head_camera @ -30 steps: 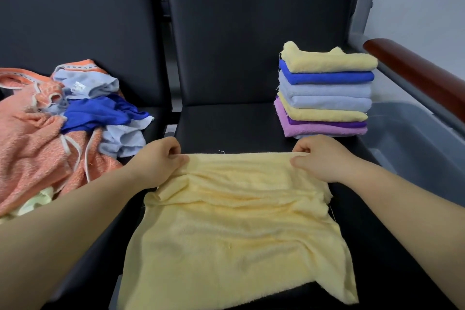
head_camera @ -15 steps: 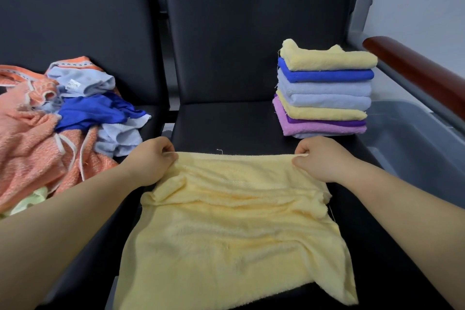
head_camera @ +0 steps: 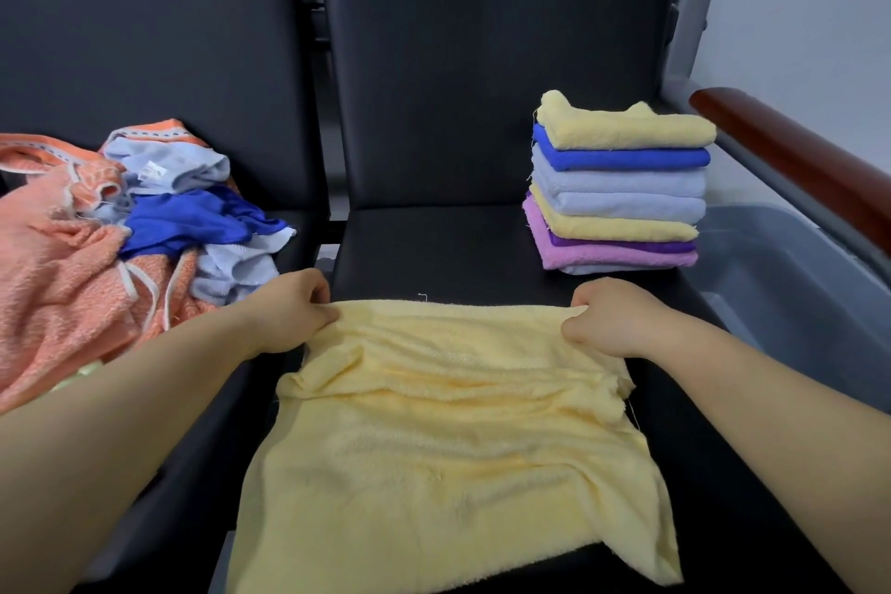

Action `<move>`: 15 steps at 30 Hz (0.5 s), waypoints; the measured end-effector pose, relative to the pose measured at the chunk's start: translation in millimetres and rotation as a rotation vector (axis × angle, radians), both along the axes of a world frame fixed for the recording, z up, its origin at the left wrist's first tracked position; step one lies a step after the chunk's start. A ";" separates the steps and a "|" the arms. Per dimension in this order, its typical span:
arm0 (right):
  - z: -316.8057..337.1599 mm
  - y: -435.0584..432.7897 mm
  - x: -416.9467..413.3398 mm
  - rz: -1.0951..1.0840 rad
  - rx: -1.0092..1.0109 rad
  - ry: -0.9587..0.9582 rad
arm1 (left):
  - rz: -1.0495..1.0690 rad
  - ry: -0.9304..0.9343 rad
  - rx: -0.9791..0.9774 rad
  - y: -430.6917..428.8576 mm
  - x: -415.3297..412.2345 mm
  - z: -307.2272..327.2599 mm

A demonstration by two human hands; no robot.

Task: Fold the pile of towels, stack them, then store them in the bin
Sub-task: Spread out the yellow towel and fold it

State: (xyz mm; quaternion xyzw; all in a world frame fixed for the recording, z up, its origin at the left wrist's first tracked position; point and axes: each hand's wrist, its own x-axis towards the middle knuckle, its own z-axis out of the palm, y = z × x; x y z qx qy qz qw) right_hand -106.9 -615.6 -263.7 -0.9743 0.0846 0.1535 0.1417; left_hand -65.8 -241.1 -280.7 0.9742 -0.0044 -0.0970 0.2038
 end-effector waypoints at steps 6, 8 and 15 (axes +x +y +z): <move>10.5 11.7 -9.7 -0.140 0.099 -0.195 | 0.032 -0.079 -0.055 10.4 -10.8 14.4; 15.1 21.1 -11.1 -0.194 0.173 -0.191 | 0.080 -0.087 -0.065 9.0 -14.5 17.6; 65.0 46.3 1.0 -0.581 1.065 -0.119 | 0.230 -0.303 -0.154 22.4 -14.5 87.8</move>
